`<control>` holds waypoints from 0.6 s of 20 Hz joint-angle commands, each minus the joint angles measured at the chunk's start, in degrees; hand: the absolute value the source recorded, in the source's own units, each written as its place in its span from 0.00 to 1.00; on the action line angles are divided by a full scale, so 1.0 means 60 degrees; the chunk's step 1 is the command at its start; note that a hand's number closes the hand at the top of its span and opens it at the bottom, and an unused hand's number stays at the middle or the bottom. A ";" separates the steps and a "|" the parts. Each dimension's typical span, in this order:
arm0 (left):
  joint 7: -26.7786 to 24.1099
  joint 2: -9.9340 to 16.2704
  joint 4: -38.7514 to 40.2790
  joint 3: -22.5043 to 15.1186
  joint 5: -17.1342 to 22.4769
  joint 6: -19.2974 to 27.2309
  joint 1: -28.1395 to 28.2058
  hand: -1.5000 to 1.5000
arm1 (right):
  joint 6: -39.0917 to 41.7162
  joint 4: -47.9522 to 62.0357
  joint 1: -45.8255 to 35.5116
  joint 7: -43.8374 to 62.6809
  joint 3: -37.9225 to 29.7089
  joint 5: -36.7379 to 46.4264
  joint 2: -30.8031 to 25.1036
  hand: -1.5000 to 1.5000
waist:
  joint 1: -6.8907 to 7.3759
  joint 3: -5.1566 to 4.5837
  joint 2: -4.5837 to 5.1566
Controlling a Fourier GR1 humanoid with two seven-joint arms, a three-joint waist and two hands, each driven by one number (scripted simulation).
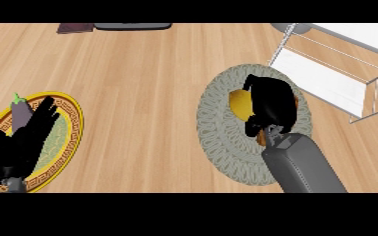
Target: Pick the lemon from the placemat and place it in the tiered shelf
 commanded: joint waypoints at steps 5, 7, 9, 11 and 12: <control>0.0055 -0.0032 -0.0288 0.0085 -0.0025 -0.0130 0.0194 0.50 | 0.0701 -0.3624 0.0752 0.1000 -0.1429 -0.0854 -0.0111 1.00 | 0.0045 0.0002 -0.0008; -0.0010 -0.0274 0.0145 -0.0020 -0.0293 0.0228 -0.0126 0.50 | 0.1799 -0.4693 0.0126 0.1546 -0.2189 -0.1680 -0.0008 1.00 | -0.0052 -0.0005 -0.0015; -0.0277 0.0213 0.0453 0.0396 0.0046 -0.0362 -0.0091 0.50 | 0.2052 -0.5577 0.0043 0.2200 -0.2477 -0.2001 0.0372 1.00 | -0.0051 -0.0009 -0.0026; 0.0107 -0.0119 0.0022 0.0058 -0.0194 -0.0005 -0.0001 0.50 | 0.1975 -0.6306 0.0071 0.2372 -0.2993 -0.2430 0.0578 1.00 | -0.0030 0.0001 -0.0028; 0.0128 -0.0133 0.0094 0.0118 -0.0074 -0.0069 -0.0188 0.50 | 0.2527 -0.6693 -0.0458 0.2792 -0.3457 -0.2782 0.0517 1.00 | -0.0052 -0.0005 -0.0034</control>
